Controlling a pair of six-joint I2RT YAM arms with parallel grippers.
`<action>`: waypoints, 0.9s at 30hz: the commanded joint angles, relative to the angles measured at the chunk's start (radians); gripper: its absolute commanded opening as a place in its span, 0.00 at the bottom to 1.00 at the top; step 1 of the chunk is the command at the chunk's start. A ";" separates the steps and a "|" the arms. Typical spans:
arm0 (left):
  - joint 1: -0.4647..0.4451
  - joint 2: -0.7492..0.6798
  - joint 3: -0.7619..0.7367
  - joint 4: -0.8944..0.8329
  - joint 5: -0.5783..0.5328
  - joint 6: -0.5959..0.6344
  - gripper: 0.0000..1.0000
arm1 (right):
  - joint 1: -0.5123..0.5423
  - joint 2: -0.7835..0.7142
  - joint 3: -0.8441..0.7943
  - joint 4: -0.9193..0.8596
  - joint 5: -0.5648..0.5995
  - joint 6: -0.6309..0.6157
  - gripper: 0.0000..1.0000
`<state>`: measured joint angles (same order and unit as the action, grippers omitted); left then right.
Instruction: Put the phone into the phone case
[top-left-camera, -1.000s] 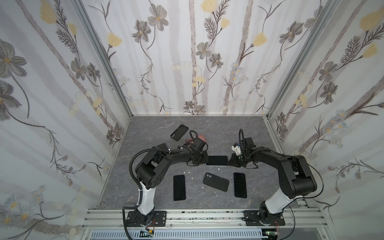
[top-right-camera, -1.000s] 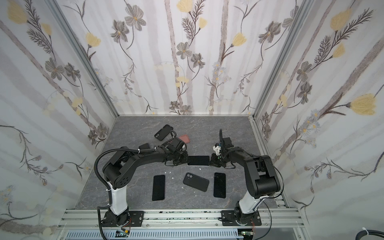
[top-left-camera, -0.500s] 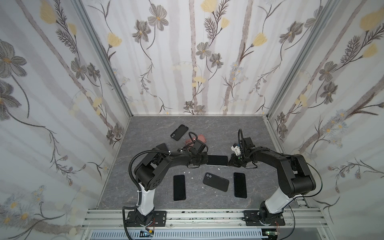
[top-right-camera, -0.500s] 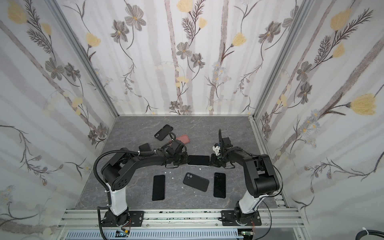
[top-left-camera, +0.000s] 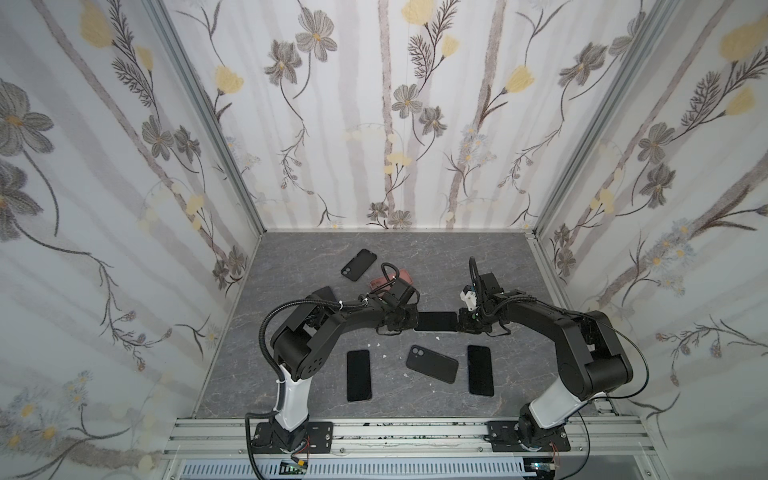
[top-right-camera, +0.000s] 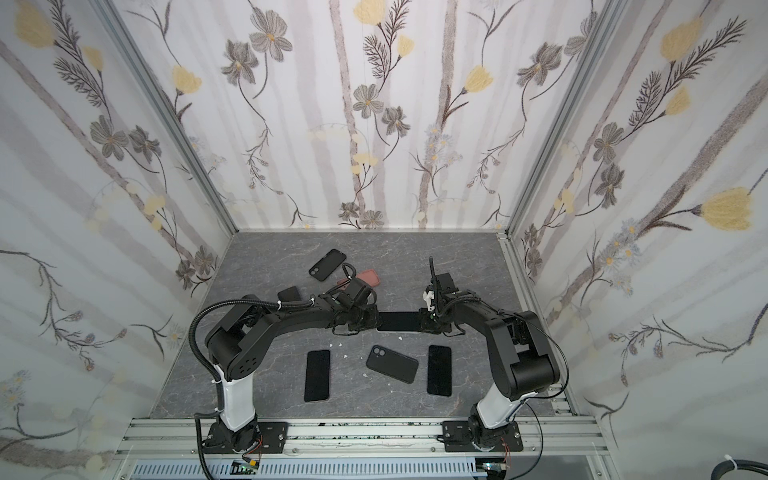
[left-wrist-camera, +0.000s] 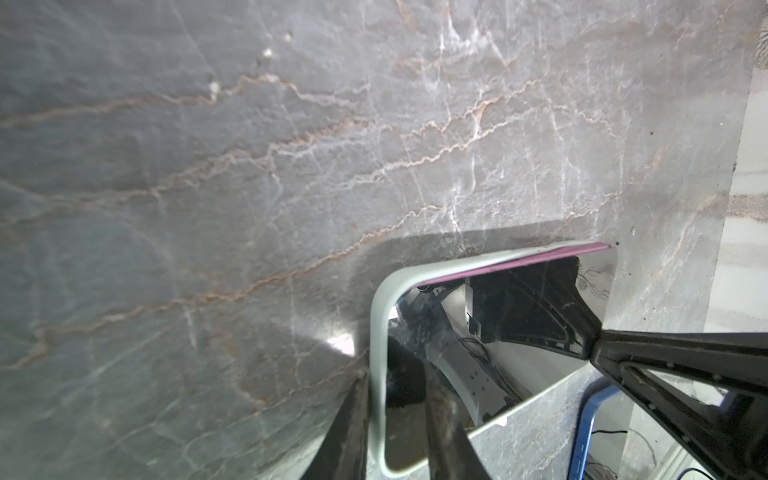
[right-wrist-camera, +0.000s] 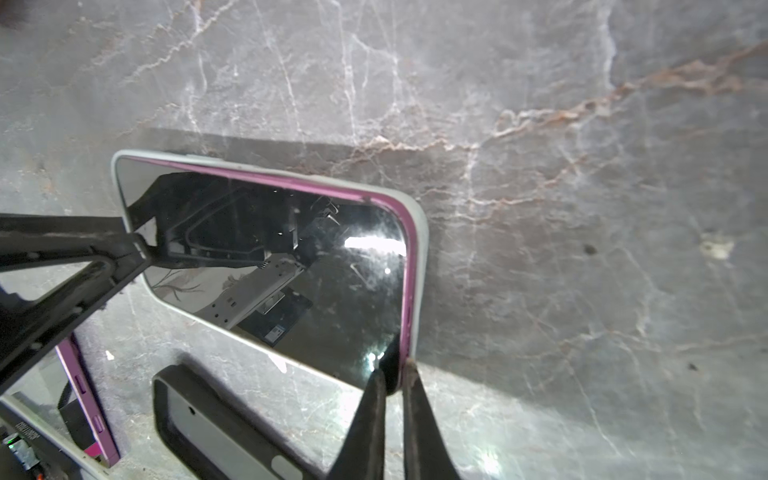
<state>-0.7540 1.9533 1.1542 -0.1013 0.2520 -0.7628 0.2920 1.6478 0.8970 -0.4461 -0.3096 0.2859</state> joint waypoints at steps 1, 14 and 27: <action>-0.002 0.015 -0.002 -0.094 0.014 0.012 0.27 | 0.014 0.014 -0.004 -0.038 0.092 -0.016 0.12; 0.012 -0.007 -0.009 -0.095 0.006 0.017 0.28 | 0.087 -0.013 0.046 -0.081 0.246 -0.006 0.18; 0.044 0.007 0.111 -0.153 0.003 0.054 0.32 | 0.009 -0.013 0.178 -0.066 0.005 -0.007 0.27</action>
<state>-0.7124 1.9400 1.2404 -0.2291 0.2554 -0.7277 0.3202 1.5887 1.0611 -0.5114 -0.1993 0.2874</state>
